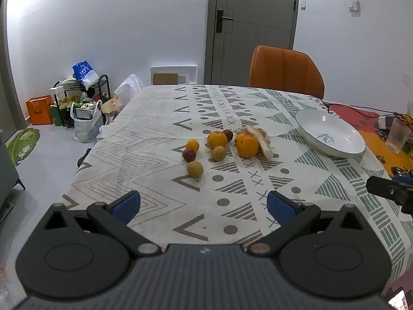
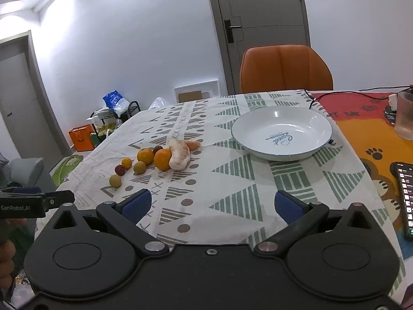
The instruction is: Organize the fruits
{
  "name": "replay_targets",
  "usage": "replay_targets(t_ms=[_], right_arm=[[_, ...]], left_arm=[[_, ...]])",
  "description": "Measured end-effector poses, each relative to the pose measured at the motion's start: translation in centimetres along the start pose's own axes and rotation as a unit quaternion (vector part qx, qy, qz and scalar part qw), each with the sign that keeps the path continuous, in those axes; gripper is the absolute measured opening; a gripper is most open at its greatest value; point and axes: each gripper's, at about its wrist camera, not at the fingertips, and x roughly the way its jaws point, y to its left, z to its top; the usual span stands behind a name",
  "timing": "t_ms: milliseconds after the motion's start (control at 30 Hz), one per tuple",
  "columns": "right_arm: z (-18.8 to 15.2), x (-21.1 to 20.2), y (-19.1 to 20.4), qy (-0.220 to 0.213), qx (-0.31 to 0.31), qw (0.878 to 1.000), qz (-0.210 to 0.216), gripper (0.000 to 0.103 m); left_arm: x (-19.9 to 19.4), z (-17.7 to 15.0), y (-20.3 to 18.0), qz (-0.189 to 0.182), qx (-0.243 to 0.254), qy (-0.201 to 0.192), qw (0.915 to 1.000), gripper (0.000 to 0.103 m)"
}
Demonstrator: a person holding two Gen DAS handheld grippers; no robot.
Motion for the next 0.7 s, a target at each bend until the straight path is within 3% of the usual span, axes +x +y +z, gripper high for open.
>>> replay_targets(t_ms=[700], right_arm=[[-0.17, 0.20, 0.51, 0.005, -0.006, 1.000, -0.001, 0.103]], left_arm=[[0.22, -0.21, 0.17, 0.002, -0.004, 0.002, 1.0000, 0.103]])
